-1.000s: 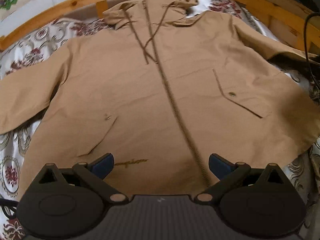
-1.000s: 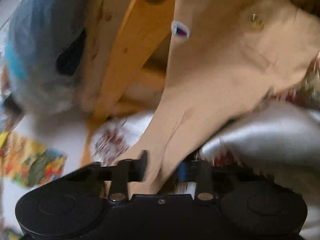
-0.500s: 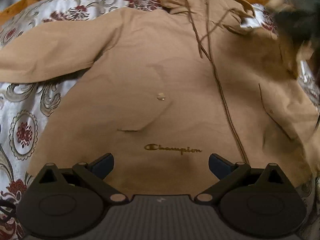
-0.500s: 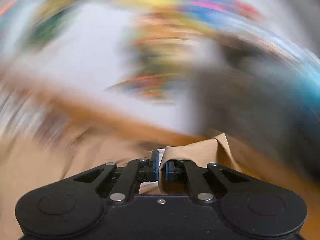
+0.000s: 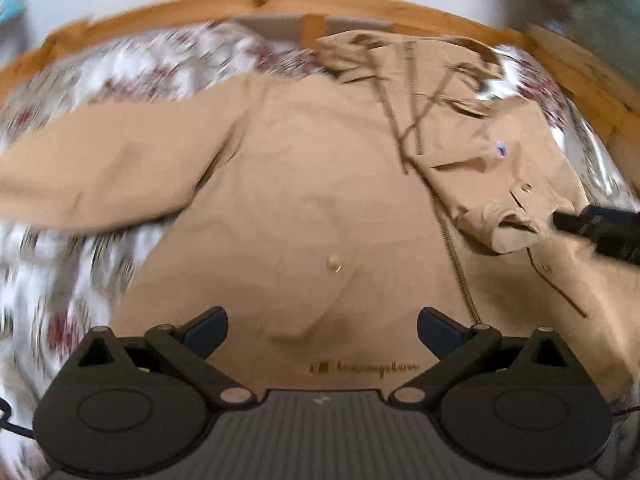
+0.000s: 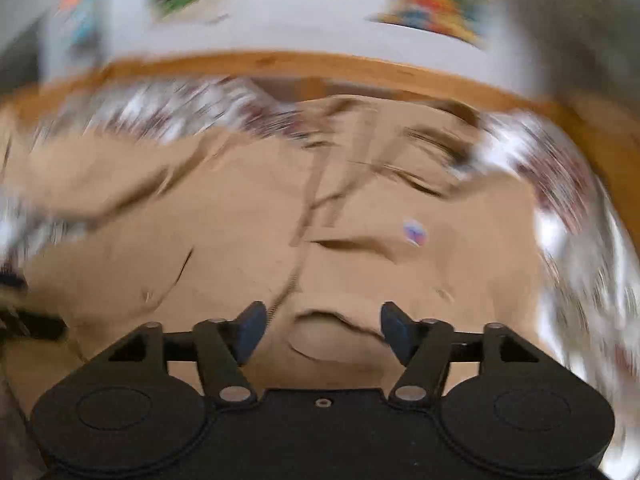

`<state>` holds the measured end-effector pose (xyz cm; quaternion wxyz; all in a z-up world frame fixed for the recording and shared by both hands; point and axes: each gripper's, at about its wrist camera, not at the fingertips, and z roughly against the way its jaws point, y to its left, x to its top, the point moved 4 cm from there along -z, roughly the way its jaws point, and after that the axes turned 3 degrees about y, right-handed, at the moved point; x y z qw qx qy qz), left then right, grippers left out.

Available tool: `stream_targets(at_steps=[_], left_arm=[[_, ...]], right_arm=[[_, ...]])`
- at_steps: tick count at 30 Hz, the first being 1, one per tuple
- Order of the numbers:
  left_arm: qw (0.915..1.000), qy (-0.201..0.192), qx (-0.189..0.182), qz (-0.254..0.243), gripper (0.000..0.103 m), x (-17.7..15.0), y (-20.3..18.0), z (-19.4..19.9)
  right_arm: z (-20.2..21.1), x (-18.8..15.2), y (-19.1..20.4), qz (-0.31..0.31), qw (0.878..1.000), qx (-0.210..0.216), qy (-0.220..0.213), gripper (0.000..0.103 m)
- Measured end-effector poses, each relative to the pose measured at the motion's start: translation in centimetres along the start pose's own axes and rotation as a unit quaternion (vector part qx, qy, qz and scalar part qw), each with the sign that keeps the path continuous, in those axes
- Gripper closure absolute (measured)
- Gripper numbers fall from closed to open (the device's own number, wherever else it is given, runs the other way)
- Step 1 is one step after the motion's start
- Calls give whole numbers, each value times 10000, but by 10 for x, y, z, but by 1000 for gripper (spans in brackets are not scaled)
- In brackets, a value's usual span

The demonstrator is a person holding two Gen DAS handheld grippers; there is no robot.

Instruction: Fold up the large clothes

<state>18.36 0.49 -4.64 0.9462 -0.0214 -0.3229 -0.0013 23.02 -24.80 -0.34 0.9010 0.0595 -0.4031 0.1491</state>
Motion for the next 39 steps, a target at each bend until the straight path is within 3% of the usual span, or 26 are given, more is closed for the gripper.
stream_targets(at_steps=[4, 7, 9, 12, 15, 17, 19, 24, 25, 27, 31, 34, 37, 39], left_arm=[[9921, -228, -39, -1230, 1, 15, -41, -19], [9758, -336, 20, -2161, 1, 21, -81, -38], [9605, -492, 9, -2739, 3, 26, -108, -46], [9435, -694, -254, -3230, 11, 33, -140, -50], [9373, -705, -550, -3369, 21, 49, -163, -59], [9327, -656, -735, -3469, 23, 61, -177, -70], [9266, -526, -815, -3633, 32, 69, -192, -88], [9095, -397, -748, -4071, 87, 74, -214, -120], [9106, -416, -788, -4035, 88, 75, -214, -121], [9216, -556, -876, -3741, 101, 76, -207, -118], [9569, -882, -843, -2636, 103, 87, -169, -97], [9801, -1007, -569, -1616, 103, 90, -123, -80], [9905, -1130, -216, -757, 102, 78, -77, -63], [9935, -992, 3, -563, 100, 68, -59, -59]], right_arm=[[18, 0, -46, -938, 9904, -936, -393, 21], [20, 2, -77, -1651, 9720, -1459, -810, 16], [16, -4, -91, -1852, 9625, -1684, -1049, 17], [11, -18, -97, -1751, 9596, -1662, -1446, 21], [4, -32, -95, -1208, 9686, -1558, -1515, 27], [-3, -32, -96, -1049, 9712, -1543, -1484, 33], [-14, -31, -99, -1001, 9735, -1422, -1487, 34], [-32, -35, -111, -914, 9786, -1295, -1315, 37], [-35, -36, -114, -959, 9789, -1284, -1269, 38], [-38, -35, -121, -1160, 9785, -1173, -1240, 42], [-41, -34, -117, -1105, 9791, -1173, -1242, 56], [-41, -33, -112, -1001, 9796, -1229, -1234, 57], [-42, -34, -108, -989, 9805, -1226, -1179, 57], [-43, -36, -102, -949, 9817, -1178, -1154, 57]])
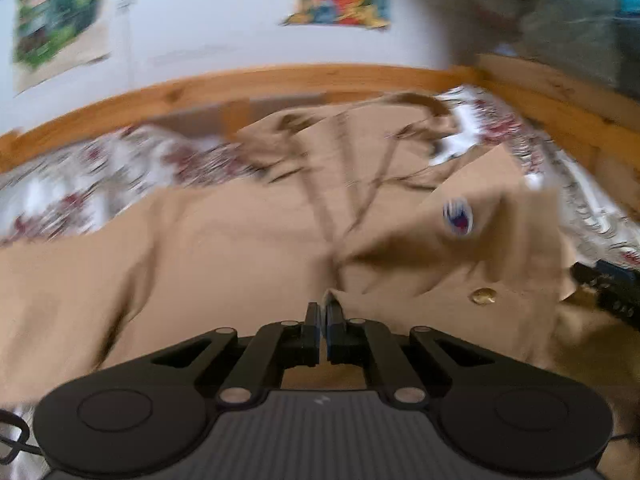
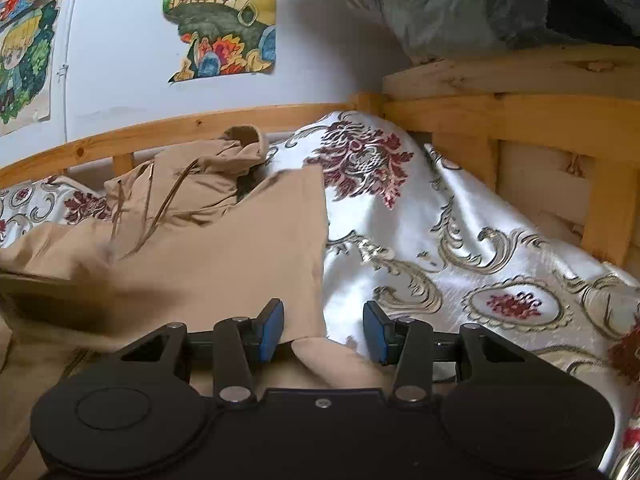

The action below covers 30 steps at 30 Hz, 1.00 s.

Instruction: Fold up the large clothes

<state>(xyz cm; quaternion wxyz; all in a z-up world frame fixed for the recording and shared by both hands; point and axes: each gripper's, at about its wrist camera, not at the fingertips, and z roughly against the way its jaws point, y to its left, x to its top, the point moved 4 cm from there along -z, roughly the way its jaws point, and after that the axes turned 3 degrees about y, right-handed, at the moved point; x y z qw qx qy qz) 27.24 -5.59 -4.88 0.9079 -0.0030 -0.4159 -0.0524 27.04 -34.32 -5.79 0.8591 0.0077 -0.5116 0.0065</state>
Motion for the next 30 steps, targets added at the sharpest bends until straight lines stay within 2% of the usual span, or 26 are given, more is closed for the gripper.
stream_targets(at_steps=[1, 2, 3, 4, 5, 6, 8, 9, 14, 20, 23, 27, 28, 29, 30], left_arm=[[9999, 153, 67, 38, 98, -7, 4, 1], [9994, 320, 107, 93, 89, -16, 8, 3], [9989, 440, 137, 84, 77, -23, 10, 6], [9983, 565, 174, 8, 71, -30, 9, 8], [9977, 656, 174, -93, 54, -38, 7, 12], [9974, 681, 134, -175, 40, -43, 5, 18], [9973, 660, -162, -279, 24, -53, -3, 28], [9971, 642, -287, -295, 21, -58, -6, 33], [9918, 437, -1011, -652, 15, -68, -37, 48], [9837, 208, -1435, -1068, 1, -61, -94, 41], [9817, 216, -1441, -1225, 1, -57, -124, 25], [9876, 435, -815, -1272, 2, -54, -152, -5], [9877, 568, -757, -1243, 6, -54, -156, -12], [9868, 657, -846, -1212, 16, -54, -157, -16], [9856, 723, -959, -1186, 22, -54, -158, -20]], right_arm=[[0, -2, 4, 71, 10000, 16, 30, 56], [-1, -3, 8, 174, 9998, 20, 61, 56], [0, -4, 13, 290, 9996, 10, 63, 56], [1, -5, 17, 389, 9992, -7, 55, 56], [2, -5, 20, 444, 9990, -14, 65, 56], [3, -5, 21, 462, 9989, -22, 84, 56], [4, -6, 21, 452, 9989, -52, 113, 56], [4, -5, 21, 434, 9989, -69, 130, 56], [0, -5, 17, 288, 9993, -116, 202, 56], [12, 1, 6, 99, 9998, -152, 101, 54], [18, 5, -3, 57, 9999, -152, 28, 50], [17, 6, -13, 94, 9998, -121, -94, 48], [15, 5, -16, 20, 9999, -95, -66, 48], [12, 4, -19, -56, 10000, -52, -36, 47], [10, 2, -22, -113, 9999, -23, 5, 45]])
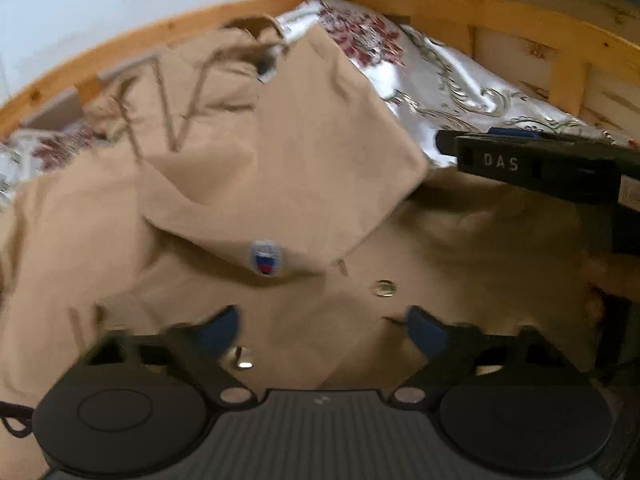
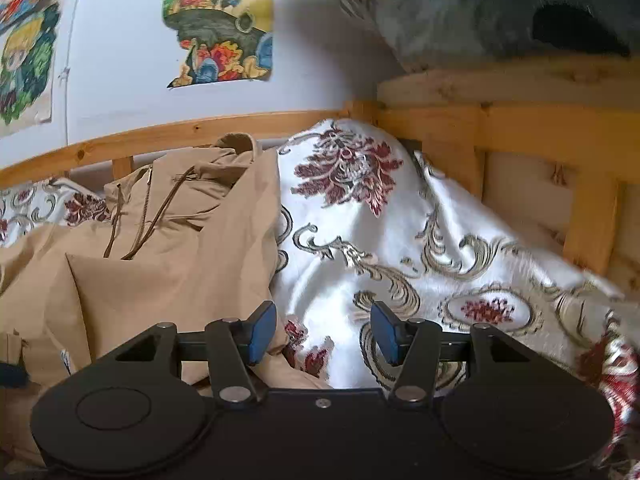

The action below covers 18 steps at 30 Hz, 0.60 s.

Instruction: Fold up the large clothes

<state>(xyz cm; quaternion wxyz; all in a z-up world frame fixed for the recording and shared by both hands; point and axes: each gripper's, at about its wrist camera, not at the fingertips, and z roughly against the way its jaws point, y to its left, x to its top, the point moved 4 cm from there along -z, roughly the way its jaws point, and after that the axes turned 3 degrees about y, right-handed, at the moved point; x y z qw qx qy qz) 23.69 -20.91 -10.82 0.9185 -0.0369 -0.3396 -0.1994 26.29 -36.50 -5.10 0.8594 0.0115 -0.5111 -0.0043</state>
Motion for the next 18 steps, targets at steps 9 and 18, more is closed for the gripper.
stream_targets(at_steps=[9, 18], left_arm=[[9988, -88, -293, 385, 95, 0, 26, 17], [9860, -962, 2, 1358, 97, 22, 144, 102]], right_arm=[[-1, -4, -6, -182, 9998, 101, -41, 38], [1, 2, 13, 79, 9996, 193, -164, 30]])
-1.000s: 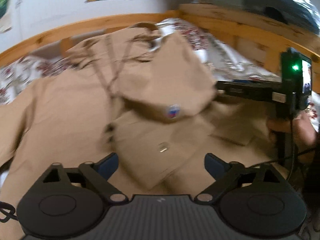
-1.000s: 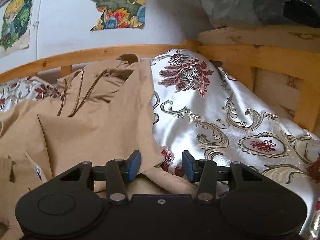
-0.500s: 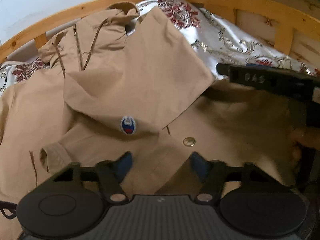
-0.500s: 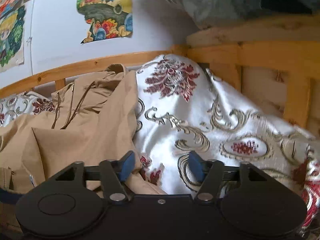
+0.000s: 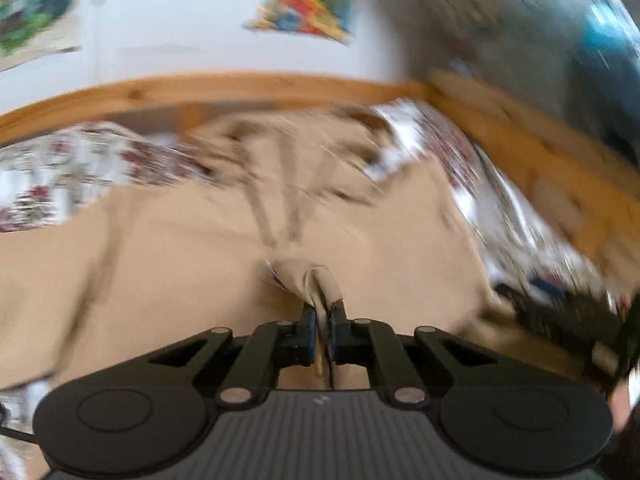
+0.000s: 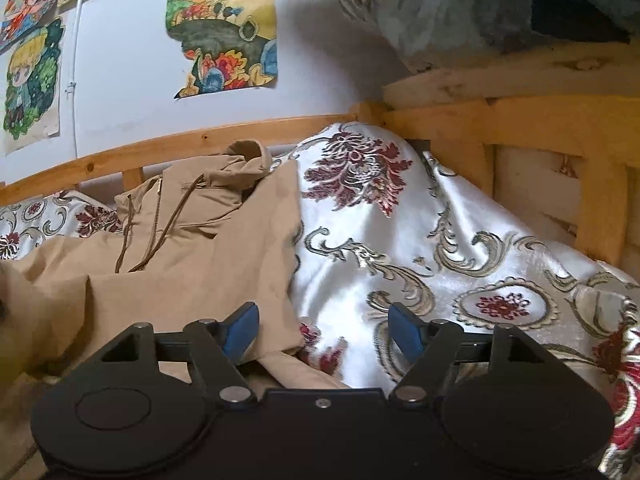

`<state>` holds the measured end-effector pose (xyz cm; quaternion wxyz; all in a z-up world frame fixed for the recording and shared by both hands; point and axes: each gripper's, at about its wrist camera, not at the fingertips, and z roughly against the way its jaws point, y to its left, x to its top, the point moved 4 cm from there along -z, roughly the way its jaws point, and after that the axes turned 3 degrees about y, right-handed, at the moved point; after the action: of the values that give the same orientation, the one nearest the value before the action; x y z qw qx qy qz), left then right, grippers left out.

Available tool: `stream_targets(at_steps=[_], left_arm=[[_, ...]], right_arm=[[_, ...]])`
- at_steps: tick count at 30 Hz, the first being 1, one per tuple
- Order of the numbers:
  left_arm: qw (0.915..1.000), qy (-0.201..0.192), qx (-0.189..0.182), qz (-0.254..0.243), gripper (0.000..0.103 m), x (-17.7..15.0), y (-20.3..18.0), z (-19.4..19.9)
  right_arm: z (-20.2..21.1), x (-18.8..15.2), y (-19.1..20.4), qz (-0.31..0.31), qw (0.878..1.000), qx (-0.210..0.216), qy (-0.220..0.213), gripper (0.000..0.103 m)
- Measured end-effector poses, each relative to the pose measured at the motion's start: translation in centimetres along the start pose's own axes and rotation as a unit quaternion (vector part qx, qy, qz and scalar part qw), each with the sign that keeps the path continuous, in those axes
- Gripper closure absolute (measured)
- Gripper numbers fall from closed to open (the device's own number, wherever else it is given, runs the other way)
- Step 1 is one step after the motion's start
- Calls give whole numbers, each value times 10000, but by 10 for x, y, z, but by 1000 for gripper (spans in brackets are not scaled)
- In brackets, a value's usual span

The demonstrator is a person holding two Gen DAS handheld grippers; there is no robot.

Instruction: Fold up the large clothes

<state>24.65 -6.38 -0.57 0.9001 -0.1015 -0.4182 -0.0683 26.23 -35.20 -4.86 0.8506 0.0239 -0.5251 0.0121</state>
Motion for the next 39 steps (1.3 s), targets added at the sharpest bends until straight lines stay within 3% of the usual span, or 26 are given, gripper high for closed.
stream_targets(at_steps=[5, 8, 10, 12, 16, 18, 21, 22, 24, 25, 26, 29, 31, 33, 36, 39], left_arm=[[9990, -245, 368, 88, 96, 16, 57, 22], [9947, 95, 1025, -26, 90, 10, 79, 5], [9910, 486, 1249, 4, 86, -2, 93, -13], [9893, 746, 1241, 188, 64, -15, 107, -27], [9898, 962, 928, 489, 44, -35, 129, -42], [9921, 910, 675, 530, 27, -37, 134, -46], [9951, 798, 494, 314, 23, -33, 133, -53], [9950, 813, 536, 218, 23, -28, 133, -57], [9924, 948, 762, 182, 31, -25, 133, -70], [9908, 997, 887, 234, 35, -26, 133, -75], [9891, 1022, 1021, 268, 41, -26, 134, -78], [9797, 1193, 1608, -11, 40, -33, 133, -90], [9750, 1297, 1783, -272, 33, -37, 130, -99], [9732, 1226, 1902, -414, 25, -39, 130, -96], [9744, 1150, 1923, -165, 18, -38, 133, -80], [9857, 792, 1467, 263, 6, -44, 133, -55]], right_arm=[[-7, -4, 8, 258, 9996, -32, 111, 28], [-13, -6, 9, 255, 9993, -123, 235, 27], [-15, -8, 11, 256, 9992, -140, 273, 25], [-17, -10, 15, 355, 9988, -182, 300, 23], [-21, -9, 19, 296, 9987, -178, 374, 21], [-24, -4, 17, -38, 9993, -28, 373, 21], [-32, 4, 15, -327, 9988, 121, 355, 22], [-36, 5, 17, -282, 9988, 117, 372, 24], [-43, 2, 21, -102, 9987, 79, 498, 46], [-46, -1, 24, 11, 9979, 90, 634, 72], [-47, -3, 26, 124, 9976, 44, 678, 78], [-37, 3, 29, 518, 9975, -167, 459, 84], [-33, 11, 29, 766, 9958, -396, 311, 84], [-37, 9, 26, 784, 9950, -438, 434, 82], [-36, 4, 25, 683, 9955, -472, 453, 68], [-26, 8, 32, 948, 9942, -481, 138, 44]])
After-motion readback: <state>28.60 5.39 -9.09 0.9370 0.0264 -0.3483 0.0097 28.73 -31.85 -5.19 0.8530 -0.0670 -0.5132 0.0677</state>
